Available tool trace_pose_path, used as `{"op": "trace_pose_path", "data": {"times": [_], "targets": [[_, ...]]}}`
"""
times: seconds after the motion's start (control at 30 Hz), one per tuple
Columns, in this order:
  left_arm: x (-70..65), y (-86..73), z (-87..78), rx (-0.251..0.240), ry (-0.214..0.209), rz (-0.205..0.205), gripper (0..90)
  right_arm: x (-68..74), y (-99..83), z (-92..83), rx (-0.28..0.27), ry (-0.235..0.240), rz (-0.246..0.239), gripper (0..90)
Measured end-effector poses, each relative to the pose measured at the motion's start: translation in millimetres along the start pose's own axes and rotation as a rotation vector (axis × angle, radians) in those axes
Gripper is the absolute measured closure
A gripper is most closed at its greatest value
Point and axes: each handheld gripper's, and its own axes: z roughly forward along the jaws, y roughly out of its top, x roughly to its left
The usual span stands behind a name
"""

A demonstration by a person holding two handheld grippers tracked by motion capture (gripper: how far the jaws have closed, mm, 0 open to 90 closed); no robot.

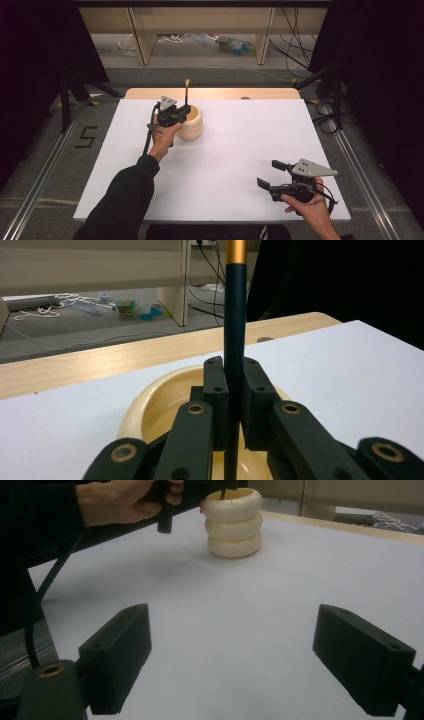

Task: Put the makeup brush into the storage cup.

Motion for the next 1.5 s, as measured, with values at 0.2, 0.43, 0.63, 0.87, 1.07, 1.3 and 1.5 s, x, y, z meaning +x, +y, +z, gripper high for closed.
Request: {"op": "trace_pose_path", "data": {"times": [0.2, 0.43, 0.63, 0.87, 1.07, 1.3, 1.5], "targets": [[-1.7, -3.5, 1.3, 0.01, 0.001, 0.004, 83.0, 0.4, 0.0, 0.1, 0.002, 0.002, 0.001, 16.6], [-1.3, -1.8, -0.5, -0.001, 0.017, 0.012, 69.0, 0.5, -1.9, 5.2, -0.04, 0.022, 0.01, 16.7], [-0.2, 2.9, -6.7, -0.008, 0.026, 0.014, 55.3, -0.8, -1.9, 5.7, -0.049, 0.011, -0.016, 16.6], [-2.0, 8.1, -15.1, 0.011, 0.004, -0.011, 44.3, -0.4, -1.7, 5.6, -0.046, 0.012, -0.011, 16.6], [-6.1, 14.7, -25.3, 0.015, -0.052, -0.036, 35.5, 0.3, 0.1, 0.4, -0.004, -0.001, 0.004, 16.6], [-12.1, 23.3, -48.3, 0.013, -0.093, -0.027, 27.5, -1.0, -0.4, 1.5, -0.024, -0.011, -0.013, 16.5], [-18.7, 28.9, -68.6, 0.002, -0.145, -0.001, 20.6, -1.2, -1.0, 4.4, -0.064, 0.002, -0.008, 16.4]]}}
